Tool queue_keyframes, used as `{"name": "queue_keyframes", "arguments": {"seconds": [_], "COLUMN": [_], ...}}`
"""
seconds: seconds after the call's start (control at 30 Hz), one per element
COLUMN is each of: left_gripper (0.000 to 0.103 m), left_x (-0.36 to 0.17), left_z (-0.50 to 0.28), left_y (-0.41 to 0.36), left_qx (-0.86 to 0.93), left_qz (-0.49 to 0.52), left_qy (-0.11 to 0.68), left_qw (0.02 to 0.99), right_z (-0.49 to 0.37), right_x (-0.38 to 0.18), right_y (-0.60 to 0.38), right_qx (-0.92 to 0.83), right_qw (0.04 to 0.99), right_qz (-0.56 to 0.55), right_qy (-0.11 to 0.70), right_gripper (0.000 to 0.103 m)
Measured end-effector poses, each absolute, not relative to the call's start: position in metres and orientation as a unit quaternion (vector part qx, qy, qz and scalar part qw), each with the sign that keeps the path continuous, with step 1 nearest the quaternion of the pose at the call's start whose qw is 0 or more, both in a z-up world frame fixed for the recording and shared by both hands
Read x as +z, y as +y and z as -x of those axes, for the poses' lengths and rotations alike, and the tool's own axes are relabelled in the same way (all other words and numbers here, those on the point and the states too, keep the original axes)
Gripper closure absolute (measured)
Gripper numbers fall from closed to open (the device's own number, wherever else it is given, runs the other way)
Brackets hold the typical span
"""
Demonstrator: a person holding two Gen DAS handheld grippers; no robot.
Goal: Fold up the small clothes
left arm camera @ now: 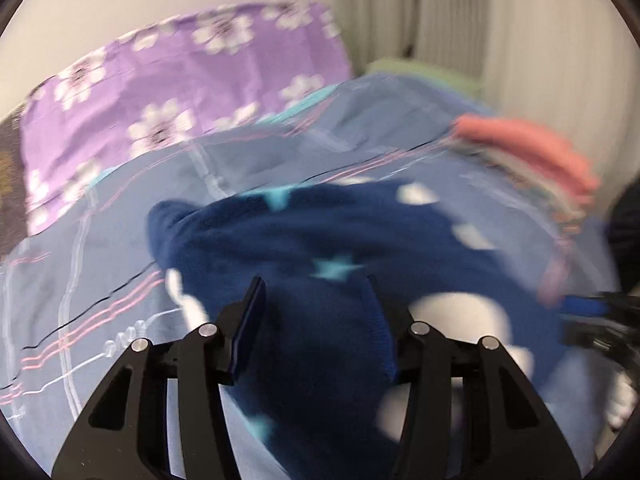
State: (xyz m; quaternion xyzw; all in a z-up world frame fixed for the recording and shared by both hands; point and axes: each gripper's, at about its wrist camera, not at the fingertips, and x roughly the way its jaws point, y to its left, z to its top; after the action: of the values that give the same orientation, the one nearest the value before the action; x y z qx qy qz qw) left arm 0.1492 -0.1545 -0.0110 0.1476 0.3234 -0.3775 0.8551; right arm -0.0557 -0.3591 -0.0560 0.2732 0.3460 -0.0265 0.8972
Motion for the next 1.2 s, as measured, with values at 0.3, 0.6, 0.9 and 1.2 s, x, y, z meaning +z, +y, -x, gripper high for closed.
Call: {"name": "queue_keyframes", "arguments": {"seconds": [0.3, 0.6, 0.9, 1.2], "left_gripper": [0.050, 0.051, 0.051, 0.051], "left_x": [-0.053, -0.052, -0.052, -0.053], "left_z": [-0.078, -0.077, -0.078, -0.081], "left_y": [-0.186, -0.181, -0.178, -0.172], "left_qx": [-0.392, -0.384, -0.387, -0.401], "left_qz": [-0.293, -0.280, -0.270, -0.248], "left_qy": [0.279, 0.287, 0.285, 0.284], "left_qw": [0.826, 0.832, 0.834, 0.835], "right_z": [0.076, 0.068, 0.057, 0.034], "right_x": [-0.078, -0.071, -0.101, -0.102], "right_y": [-0.367, -0.343, -0.342, -0.337], "right_qx": [0.052, 0.052, 0.078, -0.003], "right_qw": [0.828, 0.828, 0.751, 0.752], "right_qz": [-0.424, -0.396, -0.512, -0.535], "right_qy": [0.364, 0.394, 0.410, 0.385], "right_gripper": [0.033, 0.029, 0.022, 0.011]}}
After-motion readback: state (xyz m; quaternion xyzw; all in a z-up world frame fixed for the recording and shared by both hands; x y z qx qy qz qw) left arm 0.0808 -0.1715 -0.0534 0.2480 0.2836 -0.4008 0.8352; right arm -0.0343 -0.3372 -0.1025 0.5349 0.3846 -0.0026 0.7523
